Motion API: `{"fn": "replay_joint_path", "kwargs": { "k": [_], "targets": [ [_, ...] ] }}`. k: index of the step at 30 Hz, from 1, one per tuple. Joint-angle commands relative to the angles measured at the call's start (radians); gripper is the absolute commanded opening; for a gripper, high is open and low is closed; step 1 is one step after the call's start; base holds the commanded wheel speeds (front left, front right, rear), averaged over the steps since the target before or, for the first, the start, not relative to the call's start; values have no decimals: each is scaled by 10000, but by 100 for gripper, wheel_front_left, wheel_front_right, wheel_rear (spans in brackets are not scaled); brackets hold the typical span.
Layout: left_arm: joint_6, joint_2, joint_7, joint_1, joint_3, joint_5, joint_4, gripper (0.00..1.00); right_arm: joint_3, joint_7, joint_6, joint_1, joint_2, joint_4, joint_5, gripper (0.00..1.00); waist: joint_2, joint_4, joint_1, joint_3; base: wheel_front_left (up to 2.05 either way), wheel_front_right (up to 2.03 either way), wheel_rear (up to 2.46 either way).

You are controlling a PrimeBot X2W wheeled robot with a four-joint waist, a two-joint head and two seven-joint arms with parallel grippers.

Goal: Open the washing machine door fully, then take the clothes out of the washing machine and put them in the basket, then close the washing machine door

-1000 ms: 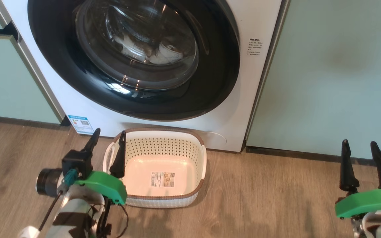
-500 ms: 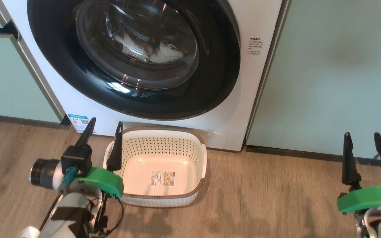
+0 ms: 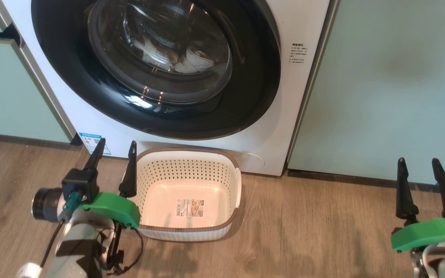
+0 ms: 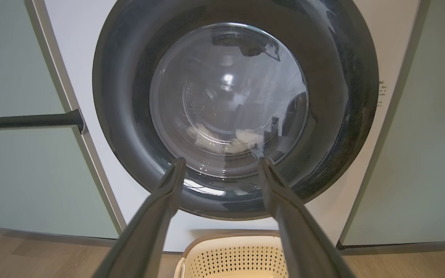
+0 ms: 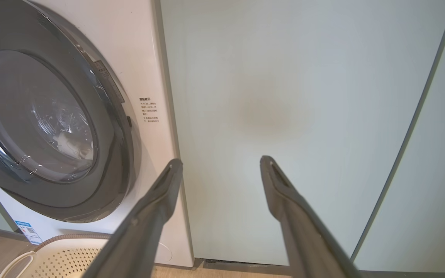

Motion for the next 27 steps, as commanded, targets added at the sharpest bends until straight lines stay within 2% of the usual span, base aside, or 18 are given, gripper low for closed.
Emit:
{"fn": "replay_joint_path", "kwargs": {
  "k": [1,12,14,15,17,18,19,23,27],
  "targets": [
    [-46,121,-63,-590,402,98,-281,100,256,-120,37,-524,-210,-275,75,100,0,3,0,6,0,0,0],
    [-248,-28,-63,-628,616,312,-164,100,332,-120,37,-532,-210,-259,162,100,0,43,0,59,0,0,0],
    [-272,-46,-63,-629,644,336,-157,100,372,-120,37,-531,-210,-248,176,85,0,50,0,68,0,0,0],
    [-283,-55,-63,-630,656,347,-154,100,399,-120,37,-532,-210,-244,183,75,0,54,0,73,0,0,0],
    [-303,-72,-63,-626,680,367,-142,100,508,-120,37,-535,-210,-206,217,47,0,55,0,79,0,0,0],
    [-312,-78,-63,-622,691,378,-138,100,545,-120,37,-546,-210,-189,252,20,0,52,0,88,0,0,0],
    [-325,-83,-63,-616,695,393,-127,100,603,-120,37,-568,-210,-155,323,0,0,49,0,102,0,0,0],
    [-417,-102,-63,-594,663,435,-58,100,790,-120,37,-777,-210,48,812,0,0,51,0,176,0,0,0],
    [-479,-131,-63,-628,617,461,-40,100,675,-120,37,-1152,-210,396,2223,0,0,114,0,333,0,0,0]
  ]
}}
